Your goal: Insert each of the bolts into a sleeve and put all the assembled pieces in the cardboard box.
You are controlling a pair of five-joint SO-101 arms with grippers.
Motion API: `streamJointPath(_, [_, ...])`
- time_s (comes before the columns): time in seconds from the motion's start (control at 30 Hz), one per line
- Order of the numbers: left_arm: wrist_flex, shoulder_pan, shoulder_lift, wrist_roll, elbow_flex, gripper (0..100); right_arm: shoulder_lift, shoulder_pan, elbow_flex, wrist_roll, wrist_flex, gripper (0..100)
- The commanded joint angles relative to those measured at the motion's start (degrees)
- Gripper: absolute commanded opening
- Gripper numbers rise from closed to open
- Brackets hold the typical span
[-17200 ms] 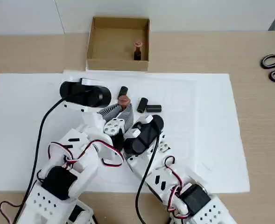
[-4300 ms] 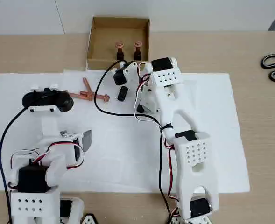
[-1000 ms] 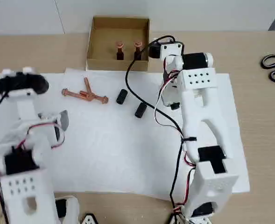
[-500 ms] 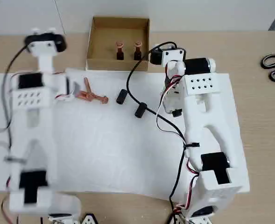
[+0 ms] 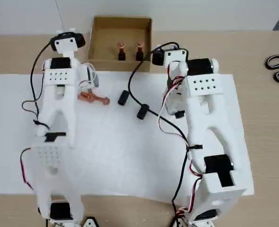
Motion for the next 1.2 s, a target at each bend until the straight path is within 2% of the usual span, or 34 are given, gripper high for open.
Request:
streamJointPath(0.0, [1.67, 0.44, 3.78, 1.32, -8.13, 21, -3.65, 0.22, -0.26, 0.44, 0.04, 0.3])
streamJointPath(0.2, [5.80, 1.41, 10.55, 1.14, -18.15, 7, -3.56, 0.22, -0.26, 0.44, -0.04, 0.3])
streamJointPath(0.57, [15.21, 3.78, 12.48, 1.14, -33.98, 1, -3.56, 0.31, -0.26, 0.44, -0.04, 0.3])
streamJointPath(0.9, [21.63, 5.01, 12.04, -0.70, -39.25, 1, -3.56, 0.31, -0.26, 0.53, -0.04, 0.3])
streamJointPath(1.17, [21.98, 5.01, 11.96, -3.78, -40.22, 1, -3.56, 0.31, -0.26, 0.53, -0.04, 0.3])
